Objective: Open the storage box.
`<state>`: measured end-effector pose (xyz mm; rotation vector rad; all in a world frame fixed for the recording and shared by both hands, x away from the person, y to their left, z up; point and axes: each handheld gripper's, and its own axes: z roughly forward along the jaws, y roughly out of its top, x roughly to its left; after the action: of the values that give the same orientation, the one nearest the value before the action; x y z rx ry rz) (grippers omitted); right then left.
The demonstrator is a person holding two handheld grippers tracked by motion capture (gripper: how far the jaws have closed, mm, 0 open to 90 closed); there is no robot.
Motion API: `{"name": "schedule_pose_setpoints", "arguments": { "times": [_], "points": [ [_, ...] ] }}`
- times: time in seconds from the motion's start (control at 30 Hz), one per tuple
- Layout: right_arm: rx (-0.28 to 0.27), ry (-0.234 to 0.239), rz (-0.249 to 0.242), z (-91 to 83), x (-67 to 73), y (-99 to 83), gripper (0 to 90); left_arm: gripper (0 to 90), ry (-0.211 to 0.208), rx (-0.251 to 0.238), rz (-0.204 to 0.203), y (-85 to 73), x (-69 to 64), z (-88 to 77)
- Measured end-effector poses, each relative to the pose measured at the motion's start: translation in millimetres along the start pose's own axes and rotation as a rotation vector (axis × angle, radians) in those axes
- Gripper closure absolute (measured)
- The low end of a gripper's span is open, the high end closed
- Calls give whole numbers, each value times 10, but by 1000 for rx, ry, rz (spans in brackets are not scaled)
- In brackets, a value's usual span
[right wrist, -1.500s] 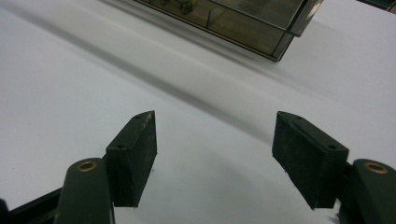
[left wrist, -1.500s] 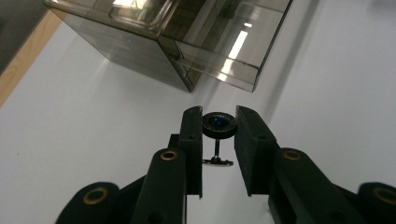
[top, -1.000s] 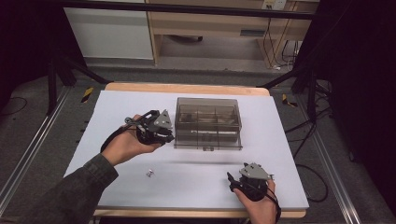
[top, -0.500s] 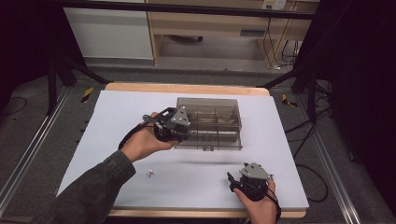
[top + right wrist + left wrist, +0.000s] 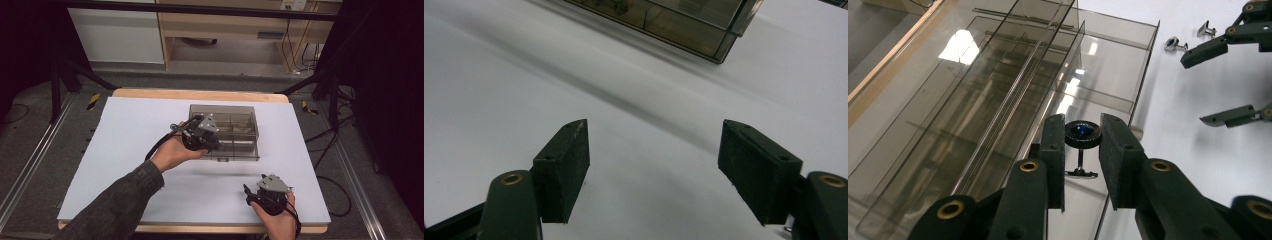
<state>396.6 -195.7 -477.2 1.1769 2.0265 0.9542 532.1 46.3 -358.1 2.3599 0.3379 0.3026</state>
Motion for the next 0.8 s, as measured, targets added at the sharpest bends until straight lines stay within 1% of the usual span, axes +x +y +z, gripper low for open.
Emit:
{"name": "schedule_pose_setpoints", "arguments": {
  "times": [0.17, 0.23, 0.33, 0.43, 0.57, 0.6, 0.7, 0.8],
  "points": [
    [-3, 1, -7, -2, -3, 2, 288, 731, 9, -4, -19, 24, 20, 86],
    [-4, 1, -9, -1, -5, 1, 288, 731, 3, 4, -25, 29, 28, 122],
    [-5, 3, -8, 0, -6, 1, 288, 731, -7, 26, -19, 29, 28, 176],
    [-4, 4, -5, -1, -4, 1, 288, 731, -19, 45, -20, 26, 30, 219],
    [-5, 4, -6, 0, -5, 1, 288, 731, -21, 71, -28, 18, 47, 271],
    [-6, 3, -6, 1, -6, 1, 288, 731, -21, 69, -37, 15, 52, 283],
    [-6, 3, -4, 0, -4, 1, 288, 730, -30, 71, -47, 10, 71, 304],
    [-7, 3, -3, -2, -6, 1, 287, 730, -35, 77, -45, 11, 78, 310]
  ]
}}
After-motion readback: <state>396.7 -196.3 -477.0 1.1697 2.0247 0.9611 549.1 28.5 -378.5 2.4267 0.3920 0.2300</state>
